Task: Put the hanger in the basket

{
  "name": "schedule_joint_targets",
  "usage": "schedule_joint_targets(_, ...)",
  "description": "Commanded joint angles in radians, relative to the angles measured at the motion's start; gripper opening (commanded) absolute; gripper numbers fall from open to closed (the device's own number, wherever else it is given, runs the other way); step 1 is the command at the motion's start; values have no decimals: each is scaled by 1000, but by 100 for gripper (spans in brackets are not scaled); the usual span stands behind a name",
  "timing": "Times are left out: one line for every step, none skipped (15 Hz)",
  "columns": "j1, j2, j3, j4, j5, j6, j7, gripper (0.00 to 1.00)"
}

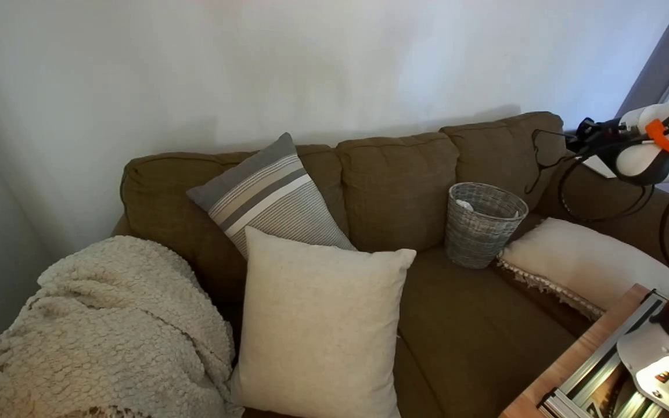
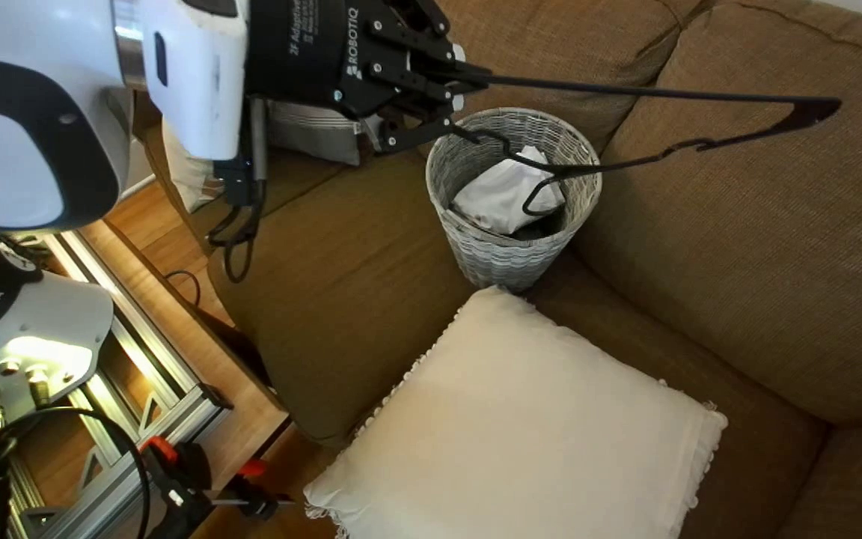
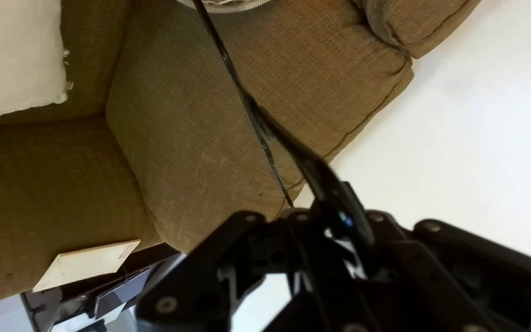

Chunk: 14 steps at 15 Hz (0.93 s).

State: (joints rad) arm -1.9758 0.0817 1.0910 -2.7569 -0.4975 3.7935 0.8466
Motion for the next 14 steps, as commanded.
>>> schedule_joint_targets(-59,-69,3,3,-275,19,161,2)
schedule_joint_targets(-61,-59,3,7,-357,13,179,2)
schedule_joint_targets(-57,-44,5,8,-438,-4,190,2)
schedule_joint_targets(-59,-60,0,8,-520,0,224,2)
schedule_joint_targets(-65,-74,-9,7,-600,21,254,2)
schedule_joint_targets(-77,-86,-23,7,-677,49,290,2)
schedule_joint_targets(-86,-106,-35,8,-753,79,332,2)
schedule_joint_targets(-99,-126,-54,8,-831,122,376,2)
schedule_joint_targets(-120,-174,-81,8,-909,188,438,2)
schedule_joint_targets(-136,-213,-110,8,-987,240,495,2)
schedule_joint_targets(-29,-247,-275,9,-1066,298,539,2)
schedule_joint_targets(-35,-288,-329,9,-1126,360,546,2)
schedule_joint_targets(-25,-318,-410,9,-1194,409,580,2)
schedule_joint_targets(-11,-336,-492,9,-1226,446,580,2)
